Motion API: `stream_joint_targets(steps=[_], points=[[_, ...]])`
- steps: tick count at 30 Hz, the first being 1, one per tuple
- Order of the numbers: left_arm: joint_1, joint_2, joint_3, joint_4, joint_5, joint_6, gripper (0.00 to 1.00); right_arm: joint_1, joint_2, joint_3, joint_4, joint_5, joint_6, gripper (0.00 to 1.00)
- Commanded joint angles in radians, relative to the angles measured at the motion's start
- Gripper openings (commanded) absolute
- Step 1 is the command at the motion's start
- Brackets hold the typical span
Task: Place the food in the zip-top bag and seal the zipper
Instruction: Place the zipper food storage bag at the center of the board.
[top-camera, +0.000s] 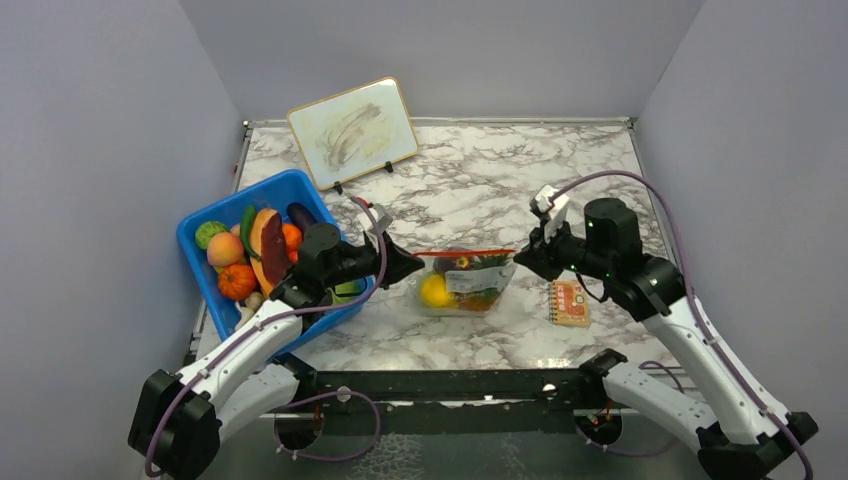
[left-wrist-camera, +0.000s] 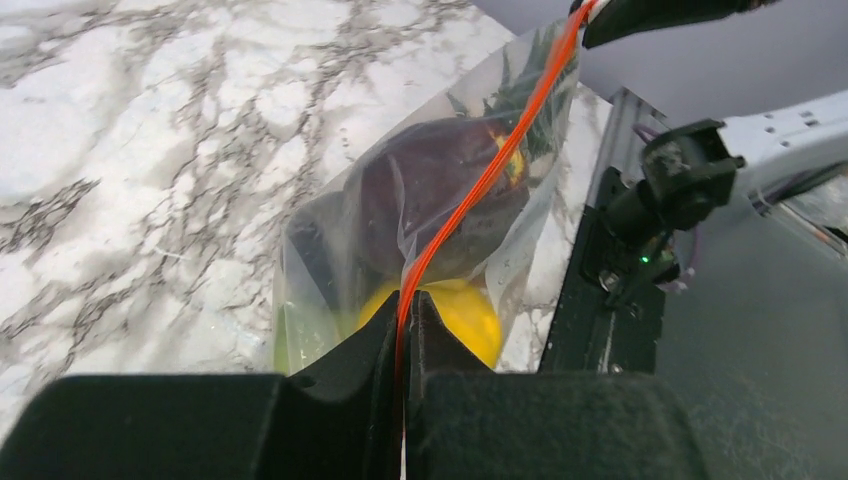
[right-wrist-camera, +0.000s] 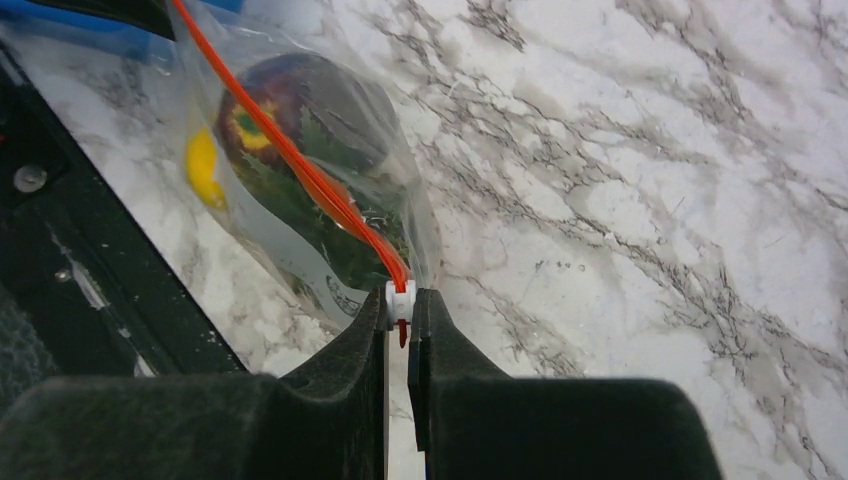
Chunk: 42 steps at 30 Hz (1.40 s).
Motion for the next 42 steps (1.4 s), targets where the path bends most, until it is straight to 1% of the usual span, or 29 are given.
stream_joint_targets(steps=[1, 4, 6, 9, 12, 13, 15, 18, 19, 20, 22, 23, 24, 25, 26, 27, 32, 36, 38, 40, 42], points=[[-0.001, 0.052, 0.071, -0.096, -0.17, 0.064, 0.07, -0.005, 0.056, -0.038, 0.14, 0.117, 0.022, 0.01], [-0.002, 0.118, 0.128, -0.147, -0.178, 0.121, 0.1, -0.004, 0.09, -0.043, 0.213, 0.142, 0.037, 0.01], [0.0, 0.162, 0.161, -0.162, -0.186, 0.145, 0.13, -0.005, 0.116, -0.047, 0.268, 0.163, 0.049, 0.01], [-0.001, 0.21, 0.207, -0.148, -0.235, 0.189, 0.21, -0.003, 0.167, -0.048, 0.337, 0.221, 0.065, 0.04], [-0.001, 0.246, 0.24, -0.101, -0.276, 0.21, 0.31, -0.005, 0.215, -0.039, 0.401, 0.299, 0.086, 0.05], [-0.001, 0.259, 0.257, -0.097, -0.291, 0.214, 0.38, -0.004, 0.232, -0.033, 0.415, 0.321, 0.091, 0.06], [-0.001, 0.287, 0.299, -0.11, -0.32, 0.219, 0.51, -0.005, 0.263, -0.01, 0.417, 0.354, 0.1, 0.11], [-0.001, 0.318, 0.365, -0.167, -0.366, 0.239, 0.69, -0.005, 0.272, 0.012, 0.412, 0.375, 0.113, 0.28], [-0.001, 0.322, 0.38, -0.184, -0.386, 0.246, 0.8, -0.004, 0.266, 0.01, 0.414, 0.374, 0.115, 0.34], [-0.001, 0.322, 0.391, -0.199, -0.409, 0.254, 0.97, -0.006, 0.258, 0.007, 0.417, 0.372, 0.117, 0.39], [-0.001, 0.306, 0.398, -0.214, -0.457, 0.265, 0.99, -0.004, 0.236, 0.002, 0.411, 0.373, 0.129, 0.52], [-0.001, 0.297, 0.397, -0.223, -0.483, 0.265, 0.99, -0.005, 0.222, -0.004, 0.411, 0.373, 0.138, 0.6], [-0.001, 0.287, 0.396, -0.229, -0.513, 0.266, 0.99, -0.005, 0.203, -0.014, 0.414, 0.371, 0.149, 0.72], [-0.001, 0.277, 0.392, -0.237, -0.525, 0.266, 0.99, -0.004, 0.184, -0.026, 0.421, 0.364, 0.156, 0.87], [-0.001, 0.264, 0.387, -0.238, -0.544, 0.264, 0.99, -0.004, 0.164, -0.04, 0.428, 0.352, 0.162, 0.99], [-0.001, 0.251, 0.38, -0.24, -0.553, 0.262, 0.99, -0.004, 0.143, -0.052, 0.434, 0.34, 0.166, 1.0], [-0.002, 0.153, 0.348, -0.235, -0.625, 0.249, 0.99, -0.003, 0.085, -0.081, 0.452, 0.316, 0.223, 1.0], [-0.001, 0.059, 0.319, -0.228, -0.727, 0.249, 0.99, -0.004, 0.074, -0.05, 0.408, 0.375, 0.359, 1.0], [-0.001, 0.026, 0.319, -0.248, -0.766, 0.256, 0.99, -0.005, 0.069, -0.029, 0.382, 0.381, 0.403, 1.0], [-0.002, 0.01, 0.332, -0.289, -0.776, 0.278, 0.99, -0.005, 0.059, -0.014, 0.366, 0.353, 0.422, 1.0], [-0.002, 0.004, 0.353, -0.325, -0.801, 0.26, 0.99, -0.004, 0.038, -0.013, 0.358, 0.361, 0.457, 1.0]])
